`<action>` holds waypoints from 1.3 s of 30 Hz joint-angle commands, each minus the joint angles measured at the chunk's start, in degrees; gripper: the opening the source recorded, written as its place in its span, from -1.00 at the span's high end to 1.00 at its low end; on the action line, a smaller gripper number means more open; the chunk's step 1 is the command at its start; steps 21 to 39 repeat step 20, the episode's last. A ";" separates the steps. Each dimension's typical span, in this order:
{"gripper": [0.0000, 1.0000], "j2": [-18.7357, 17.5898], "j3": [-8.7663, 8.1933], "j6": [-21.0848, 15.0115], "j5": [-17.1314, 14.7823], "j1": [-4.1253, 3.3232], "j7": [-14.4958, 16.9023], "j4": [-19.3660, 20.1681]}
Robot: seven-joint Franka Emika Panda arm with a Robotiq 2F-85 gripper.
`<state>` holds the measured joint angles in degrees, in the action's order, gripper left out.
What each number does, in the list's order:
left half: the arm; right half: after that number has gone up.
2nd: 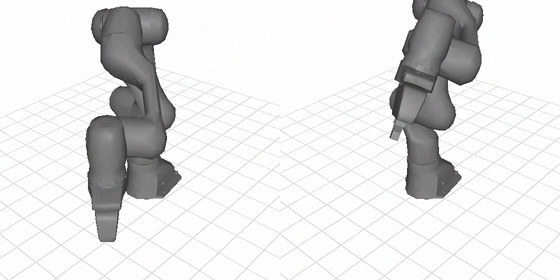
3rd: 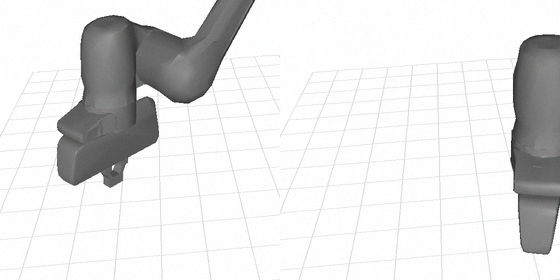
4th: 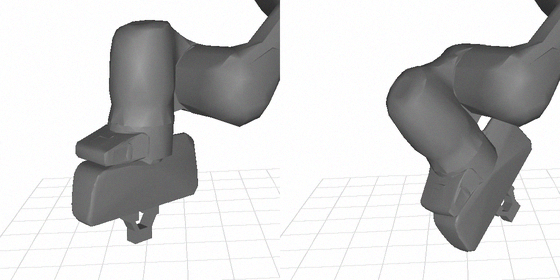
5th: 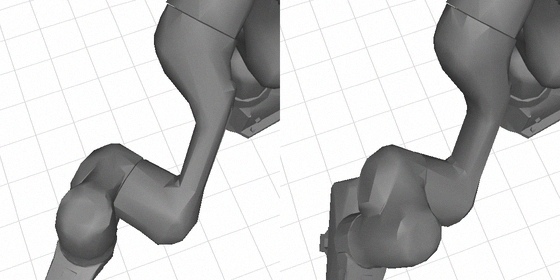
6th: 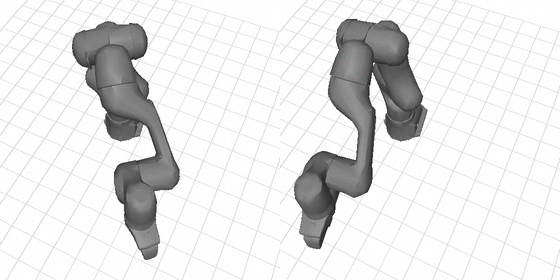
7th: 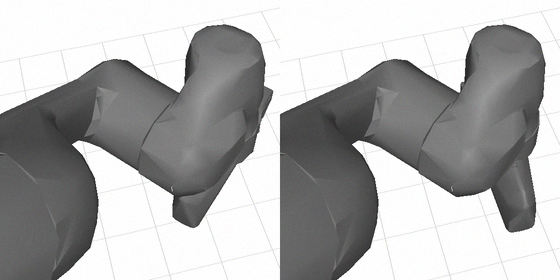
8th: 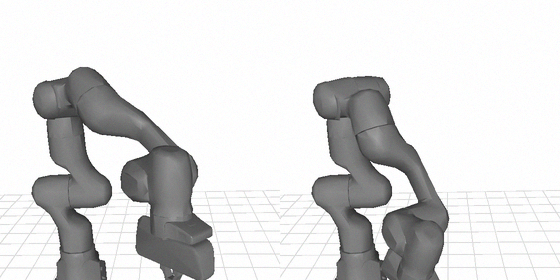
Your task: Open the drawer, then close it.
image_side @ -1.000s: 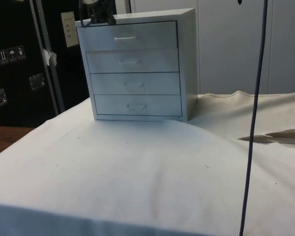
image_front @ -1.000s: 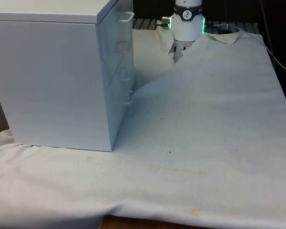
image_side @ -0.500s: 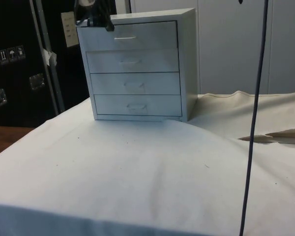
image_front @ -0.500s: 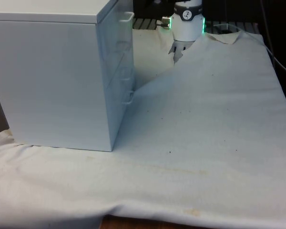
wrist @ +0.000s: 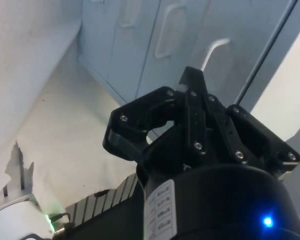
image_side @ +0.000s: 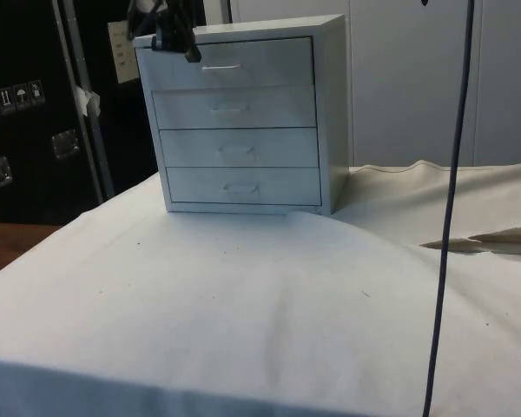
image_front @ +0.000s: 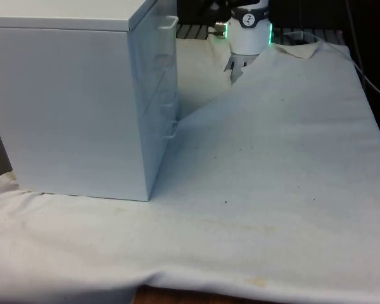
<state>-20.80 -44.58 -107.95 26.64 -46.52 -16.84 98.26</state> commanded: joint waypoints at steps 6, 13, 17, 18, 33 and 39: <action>0.52 -0.06 0.00 0.00 0.23 -0.11 0.06 0.00; -0.22 -0.11 0.00 0.11 0.40 -0.11 0.00 0.00; -0.67 -0.11 0.00 0.11 0.46 -0.11 0.00 0.00; -0.77 -0.17 0.00 0.06 0.34 -0.06 0.00 0.00; -0.96 -0.11 0.00 0.11 0.40 -0.11 0.00 0.00; -0.96 -0.11 0.00 0.11 0.40 -0.11 0.00 0.00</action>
